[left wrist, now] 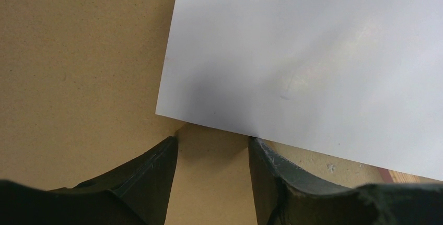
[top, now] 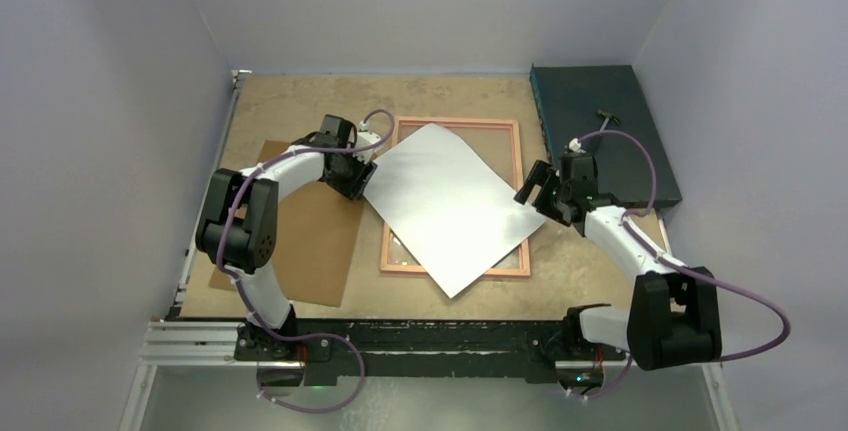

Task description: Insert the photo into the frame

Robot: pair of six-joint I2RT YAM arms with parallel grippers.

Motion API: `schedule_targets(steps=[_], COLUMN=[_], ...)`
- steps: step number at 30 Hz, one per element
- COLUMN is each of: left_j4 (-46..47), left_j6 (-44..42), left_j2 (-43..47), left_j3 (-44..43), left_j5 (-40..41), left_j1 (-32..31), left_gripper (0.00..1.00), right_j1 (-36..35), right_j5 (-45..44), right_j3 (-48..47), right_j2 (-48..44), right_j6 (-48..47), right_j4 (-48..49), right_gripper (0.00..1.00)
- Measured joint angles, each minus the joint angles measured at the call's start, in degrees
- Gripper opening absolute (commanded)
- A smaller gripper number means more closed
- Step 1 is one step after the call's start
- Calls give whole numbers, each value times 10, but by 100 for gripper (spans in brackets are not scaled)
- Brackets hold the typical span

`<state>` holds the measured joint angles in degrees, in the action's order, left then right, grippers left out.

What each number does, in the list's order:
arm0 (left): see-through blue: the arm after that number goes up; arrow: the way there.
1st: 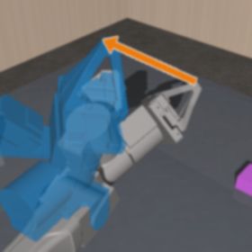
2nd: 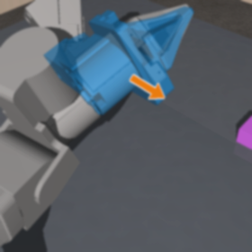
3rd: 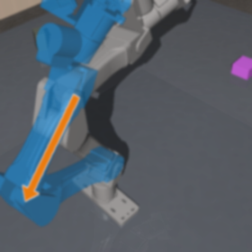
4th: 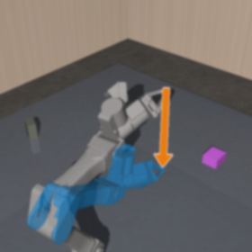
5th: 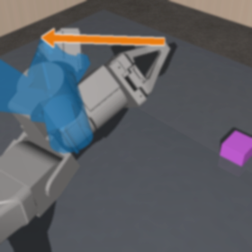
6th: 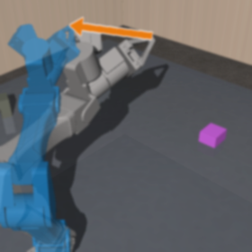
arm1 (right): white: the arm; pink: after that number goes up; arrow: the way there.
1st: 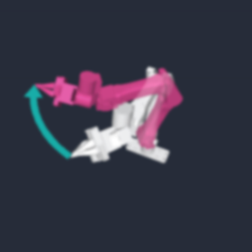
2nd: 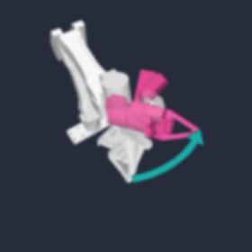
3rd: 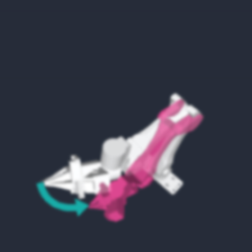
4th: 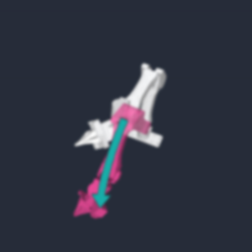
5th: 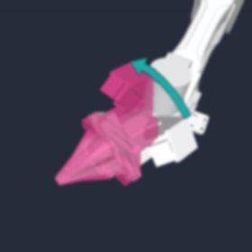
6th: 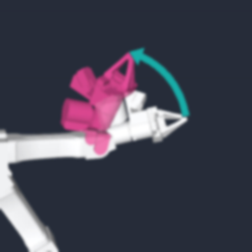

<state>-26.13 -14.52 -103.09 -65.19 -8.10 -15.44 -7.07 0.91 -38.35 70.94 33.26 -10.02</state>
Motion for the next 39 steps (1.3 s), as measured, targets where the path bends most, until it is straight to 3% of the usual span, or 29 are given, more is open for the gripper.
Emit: schedule_targets(steps=[12, 39], left_j4=[0, 0], left_j6=[0, 0], left_j2=[-3, -6], left_j3=[-3, -5], left_j5=[5, 3], left_j1=[0, 0], left_gripper=[50, 50], right_j1=[0, 0], right_j5=[24, 197], right_j3=[4, 113], right_j2=[56, -100], right_j6=[-8, 58], right_j4=[35, 38], right_gripper=[82, 67])
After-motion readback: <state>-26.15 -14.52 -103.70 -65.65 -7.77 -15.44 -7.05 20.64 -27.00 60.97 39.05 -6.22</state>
